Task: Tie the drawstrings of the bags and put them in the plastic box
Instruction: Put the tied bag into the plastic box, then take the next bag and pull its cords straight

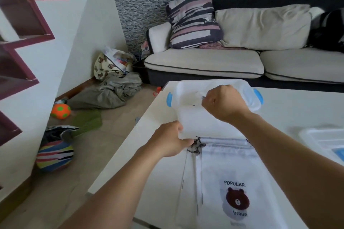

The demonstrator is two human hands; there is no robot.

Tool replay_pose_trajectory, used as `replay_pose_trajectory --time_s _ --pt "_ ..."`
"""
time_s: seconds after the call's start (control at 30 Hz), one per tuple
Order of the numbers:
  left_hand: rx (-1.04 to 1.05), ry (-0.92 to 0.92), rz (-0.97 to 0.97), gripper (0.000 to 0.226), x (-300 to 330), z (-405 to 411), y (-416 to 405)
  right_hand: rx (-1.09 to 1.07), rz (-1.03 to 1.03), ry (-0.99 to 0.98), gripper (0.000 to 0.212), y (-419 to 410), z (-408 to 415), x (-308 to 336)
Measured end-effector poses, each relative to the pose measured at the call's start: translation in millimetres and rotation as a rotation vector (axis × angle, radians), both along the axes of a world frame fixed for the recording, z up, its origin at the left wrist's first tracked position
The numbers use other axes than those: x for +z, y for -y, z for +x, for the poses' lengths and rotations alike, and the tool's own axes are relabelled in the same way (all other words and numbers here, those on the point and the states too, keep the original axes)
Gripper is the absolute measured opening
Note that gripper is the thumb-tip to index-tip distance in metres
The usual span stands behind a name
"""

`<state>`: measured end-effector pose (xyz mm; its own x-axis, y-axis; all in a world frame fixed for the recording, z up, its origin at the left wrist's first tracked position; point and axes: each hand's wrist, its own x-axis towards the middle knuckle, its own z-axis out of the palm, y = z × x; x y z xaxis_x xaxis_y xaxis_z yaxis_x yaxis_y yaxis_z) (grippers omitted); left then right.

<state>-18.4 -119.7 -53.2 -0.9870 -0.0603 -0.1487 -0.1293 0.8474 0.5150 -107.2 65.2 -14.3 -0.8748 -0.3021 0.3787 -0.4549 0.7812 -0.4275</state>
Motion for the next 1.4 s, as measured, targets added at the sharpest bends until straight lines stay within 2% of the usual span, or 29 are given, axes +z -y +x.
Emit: replay_pose_trajectory --time_s 0.03,0.1,0.17,0.23,0.3,0.4,0.47,0.53,0.63,0.67,0.73,0.8,0.87,0.93,0.97,1.03,1.1,1.17,1.2,1.27,1.4 --pt "0.014 0.001 -0.019 0.056 1.5 -0.8 -0.7 0.105 0.047 0.080 0.024 5.7 5.1 1.0" --pt "0.034 0.019 -0.047 0.054 4.5 -0.8 -2.5 0.238 0.298 0.356 0.017 13.4 14.8 -11.7" --pt "0.022 0.053 -0.072 0.054 8.4 1.2 -6.1 0.175 0.538 0.512 0.052 6.1 22.9 -39.6" --pt "0.011 0.078 -0.086 0.055 10.8 3.1 -10.2 0.093 0.607 0.513 0.069 -8.7 28.2 -70.4" --pt "0.020 0.072 -0.063 0.059 8.9 4.7 -11.7 0.057 0.540 0.509 0.062 -19.5 29.1 -90.2" --pt "-0.003 0.076 -0.076 0.065 5.1 9.1 -12.9 0.025 0.379 0.480 0.028 -20.7 26.6 -98.4" --pt "0.003 0.066 -0.075 0.068 5.2 10.4 -9.7 0.056 0.336 0.417 0.030 -10.7 25.1 -92.7" --pt "0.036 0.016 -0.031 0.072 6.8 9.2 -3.2 0.118 0.269 0.287 0.021 6.1 26.2 -73.1" --pt "0.101 -0.047 0.113 0.081 7.2 6.7 9.3 0.228 0.129 0.132 0.020 29.8 29.8 -37.0" --pt "0.116 -0.086 0.166 0.071 7.2 5.8 15.0 0.252 0.102 0.084 0.022 37.3 31.6 -27.9" --pt "0.134 -0.184 0.232 0.037 4.0 2.0 26.0 0.278 0.066 0.009 0.029 49.8 34.2 -18.3" --pt "0.165 -0.247 0.395 0.031 -0.3 -1.6 36.8 0.291 0.073 -0.028 0.033 58.8 36.0 -13.0" --pt "0.209 -0.215 0.594 0.026 -5.5 -2.5 44.5 0.284 0.105 0.008 0.032 62.0 35.6 -9.9" --pt "0.236 -0.129 0.712 0.013 -9.8 -0.5 47.5 0.232 0.197 0.054 0.029 63.8 35.5 -6.4" --pt "0.246 -0.079 0.762 0.013 -13.2 -0.6 46.6 0.201 0.232 0.055 0.028 64.3 35.4 -4.2" --pt "0.235 0.040 0.880 0.022 -17.0 0.9 42.1 0.166 0.233 0.041 0.030 67.5 35.7 0.3" --pt "0.225 0.107 0.977 0.039 -19.2 -1.1 37.6 0.160 0.144 0.043 0.035 69.5 33.0 7.0" --pt "0.207 0.053 0.919 0.071 -13.5 0.1 34.8 0.210 0.095 0.089 0.034 68.0 30.1 14.6" --pt "0.189 -0.015 0.841 0.077 -7.4 2.3 33.1 0.253 0.109 0.114 0.028 66.8 29.3 17.2" --pt "0.152 -0.190 0.761 0.060 3.5 5.1 31.0 0.333 0.126 0.161 0.024 63.1 30.9 19.3" --pt "0.059 -0.380 0.684 0.018 22.9 11.1 32.4 0.441 -0.021 0.163 0.043 57.3 35.9 17.4"
